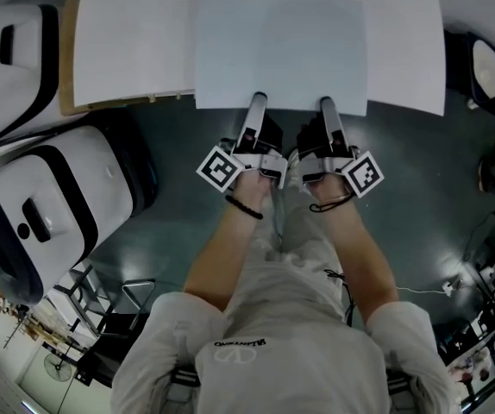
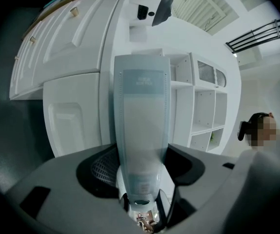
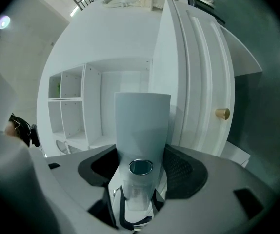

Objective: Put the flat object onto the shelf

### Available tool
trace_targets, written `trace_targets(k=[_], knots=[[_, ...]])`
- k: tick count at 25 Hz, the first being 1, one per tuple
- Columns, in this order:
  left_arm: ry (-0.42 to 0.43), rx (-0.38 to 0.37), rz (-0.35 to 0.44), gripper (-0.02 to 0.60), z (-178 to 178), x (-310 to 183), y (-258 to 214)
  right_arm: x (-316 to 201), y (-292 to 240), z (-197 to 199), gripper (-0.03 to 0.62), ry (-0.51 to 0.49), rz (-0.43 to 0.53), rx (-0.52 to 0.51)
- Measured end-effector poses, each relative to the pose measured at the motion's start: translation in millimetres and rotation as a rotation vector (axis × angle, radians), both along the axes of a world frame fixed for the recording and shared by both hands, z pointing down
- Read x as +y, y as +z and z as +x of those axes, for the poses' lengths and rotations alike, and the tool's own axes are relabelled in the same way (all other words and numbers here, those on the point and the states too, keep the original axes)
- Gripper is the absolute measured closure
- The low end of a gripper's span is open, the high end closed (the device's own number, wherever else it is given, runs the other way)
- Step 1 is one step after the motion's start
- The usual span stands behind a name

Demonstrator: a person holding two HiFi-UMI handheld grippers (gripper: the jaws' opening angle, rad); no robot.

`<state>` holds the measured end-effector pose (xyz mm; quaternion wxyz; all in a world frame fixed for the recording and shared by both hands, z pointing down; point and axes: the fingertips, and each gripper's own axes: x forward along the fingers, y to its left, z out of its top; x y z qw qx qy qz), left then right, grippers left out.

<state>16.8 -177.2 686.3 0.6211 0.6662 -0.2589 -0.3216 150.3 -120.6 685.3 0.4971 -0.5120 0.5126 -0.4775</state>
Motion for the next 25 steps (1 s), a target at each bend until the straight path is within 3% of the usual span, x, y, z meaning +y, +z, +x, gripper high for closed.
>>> trace_targets(k=[10, 25], knots=[[-0.014, -0.007, -0.022, 0.304, -6, -7, -73, -8, -74, -6, 0.307, -0.015, -0.025, 0.001], [0.008, -0.004, 0.052, 0.304, -17, -45, -212, -46, -207, -18, 0.306, -0.037, 0.032, 0.016]])
